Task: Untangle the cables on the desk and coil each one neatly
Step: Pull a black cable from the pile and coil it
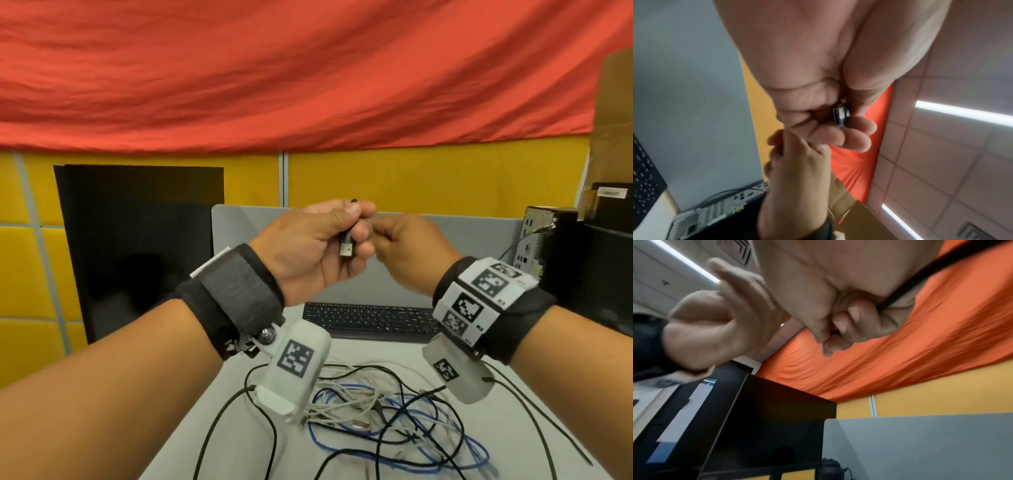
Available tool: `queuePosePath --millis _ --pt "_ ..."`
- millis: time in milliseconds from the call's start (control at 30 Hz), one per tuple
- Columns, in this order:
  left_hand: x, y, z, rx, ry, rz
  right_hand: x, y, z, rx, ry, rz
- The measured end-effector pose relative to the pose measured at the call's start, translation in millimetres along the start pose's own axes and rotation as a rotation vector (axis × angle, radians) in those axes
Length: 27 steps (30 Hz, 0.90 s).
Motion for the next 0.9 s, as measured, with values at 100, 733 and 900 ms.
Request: queuePosePath --millis 100,733,900 --pt "-7 7 -4 0.109 0.103 0.061 25 -21 17 -0.038 -0.096 -0.03" --pt "-44 -60 24 -0.014 0.376 -0.316 -32 -68 2 -0.169 -0.207 0.271" --pt "-39 -85 38 0.021 0.311 -0.278 -62 -71 -25 -0.19 -0.119 0.277"
Point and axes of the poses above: each hand's wrist, its own z-axis away from the middle knuckle, its own x-axis out of the palm, y = z × x, the point moved 9 cm from there along -z, towards the middle knuckle, and after that the axes turned 14 degrees about -x, right-handed, at the moved point
